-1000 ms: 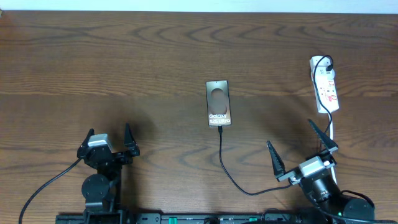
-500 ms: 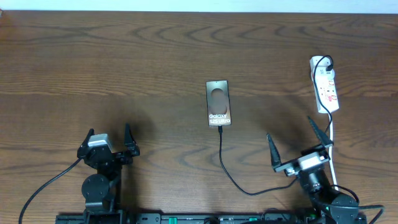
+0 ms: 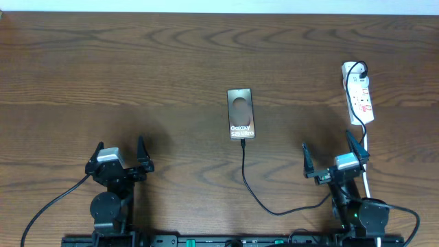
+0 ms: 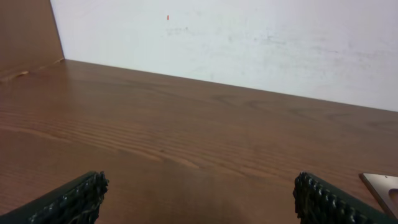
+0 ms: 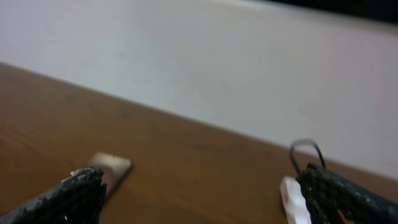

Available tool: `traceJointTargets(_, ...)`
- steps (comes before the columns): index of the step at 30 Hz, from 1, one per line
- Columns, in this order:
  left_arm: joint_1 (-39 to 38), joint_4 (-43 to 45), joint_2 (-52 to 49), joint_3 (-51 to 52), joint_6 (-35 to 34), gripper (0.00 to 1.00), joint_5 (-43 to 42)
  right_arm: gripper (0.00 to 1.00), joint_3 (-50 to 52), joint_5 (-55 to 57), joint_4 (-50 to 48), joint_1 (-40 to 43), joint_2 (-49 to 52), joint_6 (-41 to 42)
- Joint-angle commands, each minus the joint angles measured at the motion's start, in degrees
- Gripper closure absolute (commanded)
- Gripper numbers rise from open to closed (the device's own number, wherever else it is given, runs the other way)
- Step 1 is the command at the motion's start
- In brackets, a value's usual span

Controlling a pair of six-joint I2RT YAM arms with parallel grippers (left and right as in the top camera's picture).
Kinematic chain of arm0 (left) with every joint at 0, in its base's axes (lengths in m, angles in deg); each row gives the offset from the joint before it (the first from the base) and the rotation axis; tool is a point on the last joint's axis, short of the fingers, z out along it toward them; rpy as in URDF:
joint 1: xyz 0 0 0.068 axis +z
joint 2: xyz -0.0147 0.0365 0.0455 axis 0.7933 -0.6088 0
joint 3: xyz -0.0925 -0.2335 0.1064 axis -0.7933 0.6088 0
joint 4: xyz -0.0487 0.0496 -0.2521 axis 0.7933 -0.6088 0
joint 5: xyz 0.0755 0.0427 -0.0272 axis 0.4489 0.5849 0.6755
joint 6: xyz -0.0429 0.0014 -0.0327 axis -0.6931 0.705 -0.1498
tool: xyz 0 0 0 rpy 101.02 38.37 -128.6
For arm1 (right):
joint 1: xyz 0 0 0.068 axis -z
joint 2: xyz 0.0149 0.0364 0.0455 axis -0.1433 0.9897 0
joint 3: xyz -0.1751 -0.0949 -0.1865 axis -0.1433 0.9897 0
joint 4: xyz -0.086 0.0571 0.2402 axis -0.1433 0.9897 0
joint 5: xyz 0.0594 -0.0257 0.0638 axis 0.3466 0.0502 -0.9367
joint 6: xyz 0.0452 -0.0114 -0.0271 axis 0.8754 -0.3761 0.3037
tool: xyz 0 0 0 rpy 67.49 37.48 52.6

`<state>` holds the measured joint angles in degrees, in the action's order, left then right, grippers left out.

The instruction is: Plug charger to phone and switch on socket

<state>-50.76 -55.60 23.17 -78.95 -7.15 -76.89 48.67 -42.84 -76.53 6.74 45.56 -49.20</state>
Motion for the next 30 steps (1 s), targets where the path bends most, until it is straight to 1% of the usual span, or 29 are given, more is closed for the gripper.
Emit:
traceJointTargets(1,0.22,-2.49,0.37,0.92,0.37,0.03,0.52,0.01,0.11,3.91,3.58,0.44,-0.37,0.85)
traceJointTargets(4,0.22,-2.49,0.37,0.92,0.35,0.03,0.52,0.01,0.11,5.11,6.51,0.44,-0.35,0.85)
traceJointTargets(7,0.22,-2.49,0.37,0.92,0.37,0.02,0.52,0.01,0.11,5.88,6.67,0.44,-0.35,1.03)
traceJointTargets(11,0.22,-2.49,0.37,0.92,0.37,0.02,0.52,0.01,0.11,10.93,7.13,0.44,-0.35,8.0)
traceJointTargets(30,0.22,-2.49,0.37,0.92,0.37,0.03,0.52,0.01,0.11,11.17,7.13,1.49,-0.35,8.2)
